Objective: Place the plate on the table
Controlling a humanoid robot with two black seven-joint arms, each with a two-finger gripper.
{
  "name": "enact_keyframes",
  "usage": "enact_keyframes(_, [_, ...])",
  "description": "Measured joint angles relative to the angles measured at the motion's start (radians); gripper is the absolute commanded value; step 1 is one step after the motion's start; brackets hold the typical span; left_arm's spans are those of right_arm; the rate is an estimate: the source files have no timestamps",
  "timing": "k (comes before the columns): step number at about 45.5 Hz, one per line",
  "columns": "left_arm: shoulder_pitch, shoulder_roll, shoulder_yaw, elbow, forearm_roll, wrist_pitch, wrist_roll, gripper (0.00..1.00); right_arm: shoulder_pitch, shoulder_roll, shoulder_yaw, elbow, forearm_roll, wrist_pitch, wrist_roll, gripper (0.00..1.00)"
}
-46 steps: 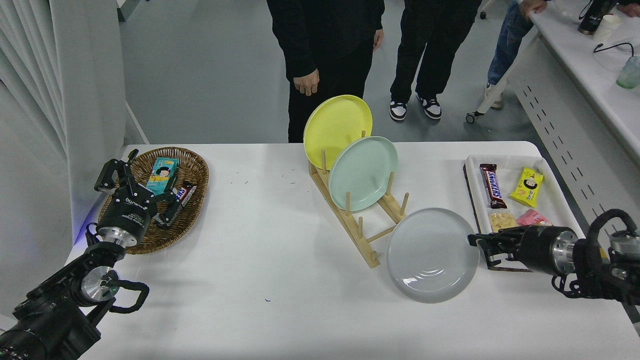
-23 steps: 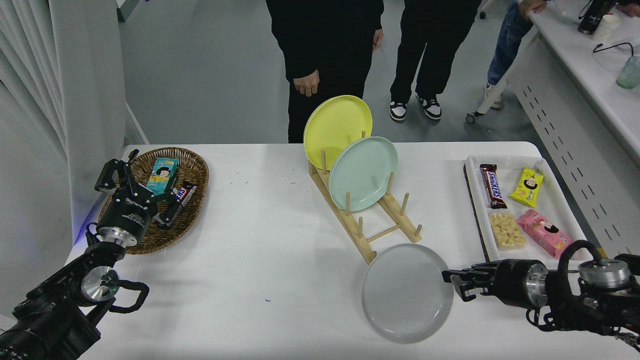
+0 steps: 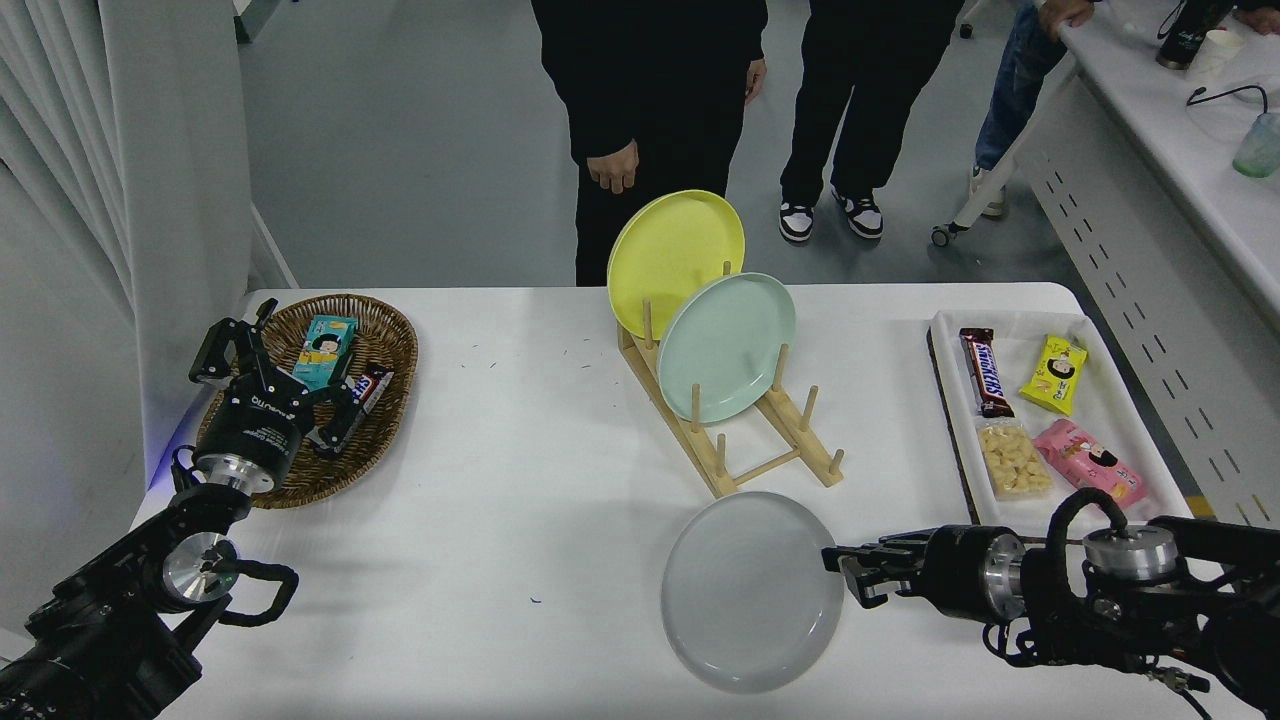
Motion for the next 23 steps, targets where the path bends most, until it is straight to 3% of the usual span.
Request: enact_keyframes(23, [0.000, 0.000, 0.000, 0.000, 0.000, 0.000, 0.000, 0.98, -0.029, -0.032, 0.000, 0.006, -0.005, -0.056, -0.003, 0.00])
